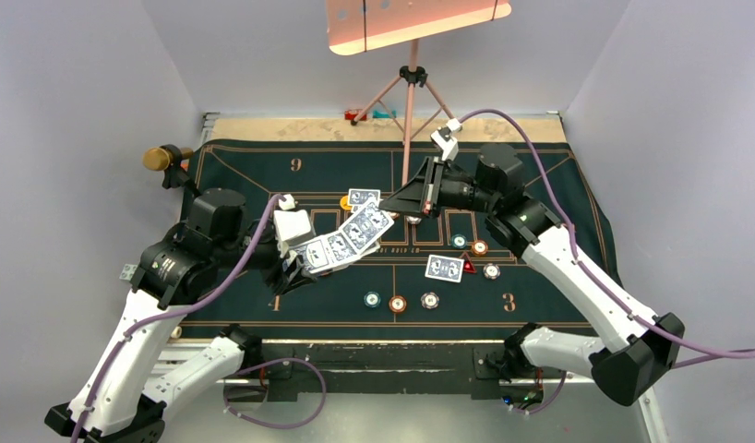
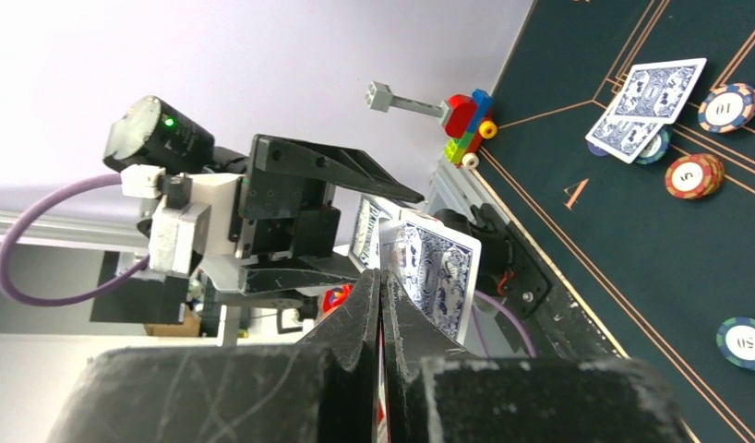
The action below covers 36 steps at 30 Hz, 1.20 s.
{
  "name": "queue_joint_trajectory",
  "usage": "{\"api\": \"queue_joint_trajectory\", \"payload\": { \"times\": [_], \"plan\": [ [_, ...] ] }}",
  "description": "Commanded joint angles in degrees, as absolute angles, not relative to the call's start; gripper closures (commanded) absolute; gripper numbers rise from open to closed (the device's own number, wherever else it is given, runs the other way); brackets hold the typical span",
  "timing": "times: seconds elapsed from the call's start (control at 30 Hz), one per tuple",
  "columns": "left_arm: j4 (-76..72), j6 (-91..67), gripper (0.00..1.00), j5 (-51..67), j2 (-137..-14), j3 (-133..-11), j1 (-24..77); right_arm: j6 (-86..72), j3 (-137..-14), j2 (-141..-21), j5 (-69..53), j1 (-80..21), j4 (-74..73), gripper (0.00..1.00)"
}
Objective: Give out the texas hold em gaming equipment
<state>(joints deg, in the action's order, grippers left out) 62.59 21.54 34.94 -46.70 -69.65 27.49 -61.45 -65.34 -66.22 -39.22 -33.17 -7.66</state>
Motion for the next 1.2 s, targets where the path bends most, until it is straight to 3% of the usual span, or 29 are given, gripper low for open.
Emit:
{"api": "queue_joint_trajectory", "payload": {
  "times": [0.0, 0.4, 0.8, 1.17],
  "plan": [
    [60.16, 20.72, 1.00, 36.11, -46.19, -70.77, 27.15, -66.61, -65.06, -63.84, -42.02, -31.44, -2.26, 1.00],
    [60.17, 20.70, 1.00, 36.11, -46.20, -70.84, 27.16, -66.36, -63.20, -63.18, -41.48, -29.16, -4.34, 1.00],
    [60.29, 20.83, 1.00, 36.06, -46.20, -71.04, 27.13, -64.25, -62.49, -59.95, -44.53, -15.29, -9.34, 1.00],
    [60.53, 21.06, 1.00, 36.26, -45.99, -71.09, 27.20, -60.98, -47.06, -55.70, -40.85, -6.18, -7.56, 1.00]
  ]
}}
